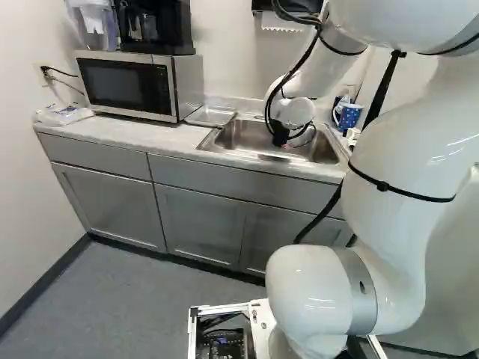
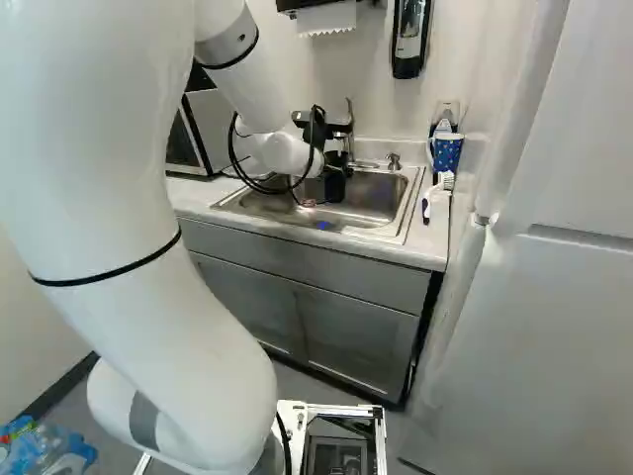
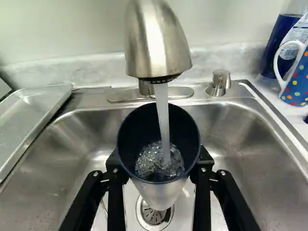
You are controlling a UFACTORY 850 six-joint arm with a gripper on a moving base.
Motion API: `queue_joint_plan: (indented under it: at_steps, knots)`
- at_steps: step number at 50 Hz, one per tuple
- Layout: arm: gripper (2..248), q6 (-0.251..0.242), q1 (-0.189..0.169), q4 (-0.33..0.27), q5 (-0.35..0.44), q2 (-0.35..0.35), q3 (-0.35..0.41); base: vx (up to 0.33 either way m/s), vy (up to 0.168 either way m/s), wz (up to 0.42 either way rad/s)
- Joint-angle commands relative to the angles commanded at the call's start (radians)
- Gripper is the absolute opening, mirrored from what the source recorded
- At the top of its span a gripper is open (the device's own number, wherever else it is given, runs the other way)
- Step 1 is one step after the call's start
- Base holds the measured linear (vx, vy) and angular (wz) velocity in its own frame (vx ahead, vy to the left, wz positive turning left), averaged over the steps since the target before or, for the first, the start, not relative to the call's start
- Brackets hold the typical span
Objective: Rinse the cup and place it in the tray
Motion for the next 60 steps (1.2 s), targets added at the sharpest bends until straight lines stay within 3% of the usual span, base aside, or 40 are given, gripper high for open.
queue_joint_plan:
  at_steps: [60]
  knots:
    - [126, 0.000, 0.000, 0.000, 0.000, 0.000, 0.000, 0.000, 0.000, 0.000]
